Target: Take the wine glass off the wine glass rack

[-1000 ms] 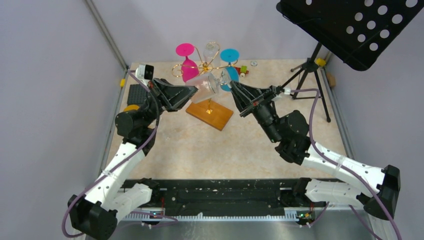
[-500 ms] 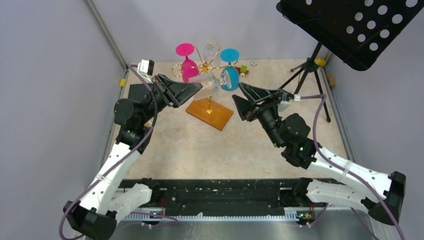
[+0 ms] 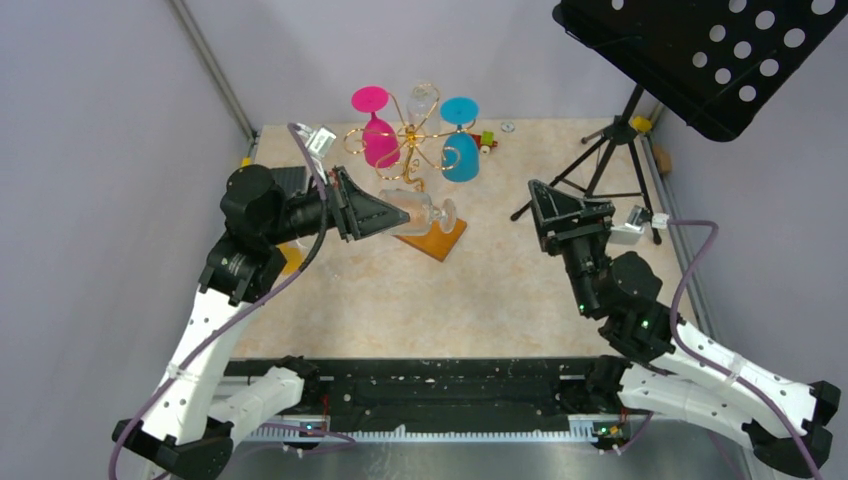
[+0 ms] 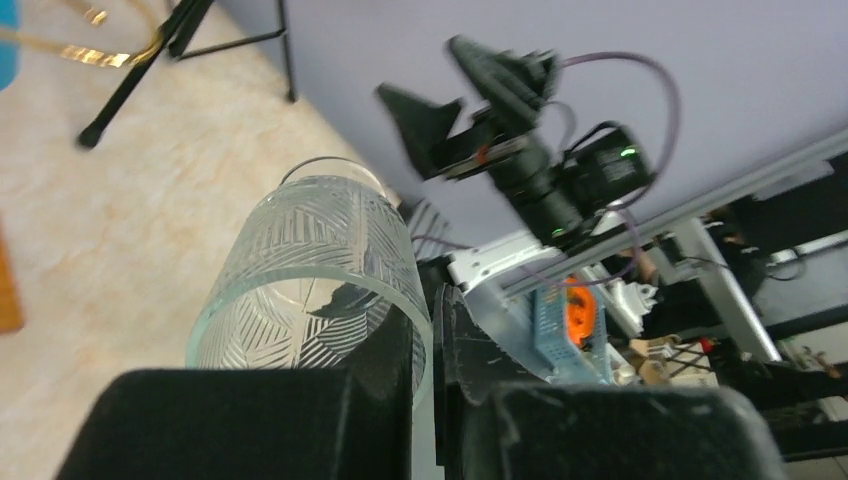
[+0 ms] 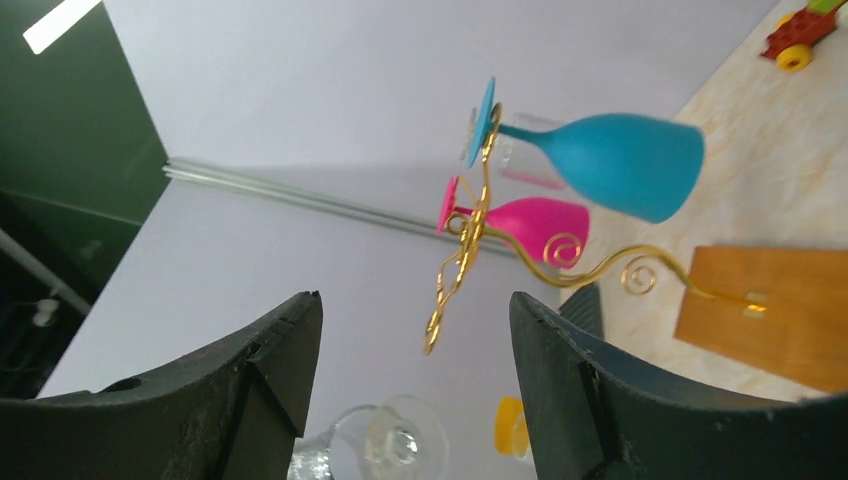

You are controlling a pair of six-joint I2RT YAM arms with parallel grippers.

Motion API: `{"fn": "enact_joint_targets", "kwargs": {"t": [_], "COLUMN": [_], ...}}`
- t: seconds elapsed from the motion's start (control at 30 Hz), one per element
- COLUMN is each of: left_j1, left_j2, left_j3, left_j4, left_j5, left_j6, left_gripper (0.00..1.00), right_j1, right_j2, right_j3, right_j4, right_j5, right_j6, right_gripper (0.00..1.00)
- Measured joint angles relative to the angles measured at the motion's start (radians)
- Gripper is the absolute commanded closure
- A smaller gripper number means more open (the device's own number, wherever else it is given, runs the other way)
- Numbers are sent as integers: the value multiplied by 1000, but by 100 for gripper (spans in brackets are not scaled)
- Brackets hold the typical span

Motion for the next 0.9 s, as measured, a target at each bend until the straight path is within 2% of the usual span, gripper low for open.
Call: {"fn": "enact_joint_targets", "kwargs": {"t": [0.1, 0.23, 0.37, 0.67, 0.9], "left_j1": [0, -2, -2, -2, -5], "left_j2": [5, 35, 66, 148, 225], "left_j3": [10, 15, -14, -159, -204], "left_j4": [-196, -426, -551, -625, -608], "left_j5": [-45, -198, -359, -604, -713], "left_j6": [156, 330, 425, 473, 464], "left_gripper": [100, 100, 100, 100, 100], "right_j1": [-1, -2, -2, -2, -2], "right_j2": [-45, -91, -105, -103, -132], "right_j3": [0, 0, -6, -11, -52], "right_j4": [-63, -137, -182, -295, -316], "right_j5": [43, 75, 77, 69, 71], "right_j6": [-73, -163, -246, -327, -327], "right_gripper": [28, 26, 25, 20, 18]}}
